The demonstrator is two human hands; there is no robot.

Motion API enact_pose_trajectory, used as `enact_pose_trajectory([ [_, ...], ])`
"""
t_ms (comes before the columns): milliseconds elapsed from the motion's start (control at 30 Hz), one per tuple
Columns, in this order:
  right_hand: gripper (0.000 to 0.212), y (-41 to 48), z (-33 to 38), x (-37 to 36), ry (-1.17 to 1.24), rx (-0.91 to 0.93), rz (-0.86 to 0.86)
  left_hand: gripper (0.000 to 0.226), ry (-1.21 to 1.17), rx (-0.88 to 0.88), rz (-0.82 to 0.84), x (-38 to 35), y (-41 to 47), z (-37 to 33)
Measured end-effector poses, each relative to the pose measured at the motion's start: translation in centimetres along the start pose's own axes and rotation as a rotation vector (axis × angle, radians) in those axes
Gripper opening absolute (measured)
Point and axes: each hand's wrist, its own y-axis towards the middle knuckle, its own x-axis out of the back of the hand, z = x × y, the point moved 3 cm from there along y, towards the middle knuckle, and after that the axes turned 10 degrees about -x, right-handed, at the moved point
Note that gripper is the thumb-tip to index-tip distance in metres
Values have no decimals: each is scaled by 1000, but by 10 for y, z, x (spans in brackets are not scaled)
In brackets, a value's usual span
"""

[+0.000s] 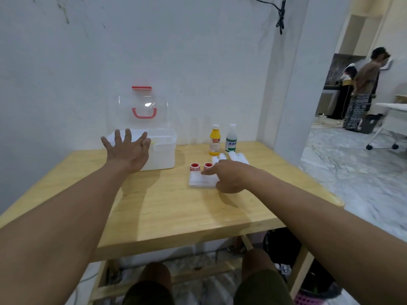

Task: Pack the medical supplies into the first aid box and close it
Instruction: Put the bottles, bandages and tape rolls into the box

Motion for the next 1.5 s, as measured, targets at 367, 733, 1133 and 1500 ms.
enact_pose_trajectory([
  [367,57,30,3,74,344,47,-163,57,-118,27,-198,12,1,19],
  [733,44,118,53,129,311,59,-180,57,-137,59,-101,-2,14,45],
  [1133,45,190,107,91,267,93,-44,53,-140,-1,-172,-7,12,47],
  [1500,25,208,115,72,528,30,-65,52,-166,2,-197,-8,13,46],
])
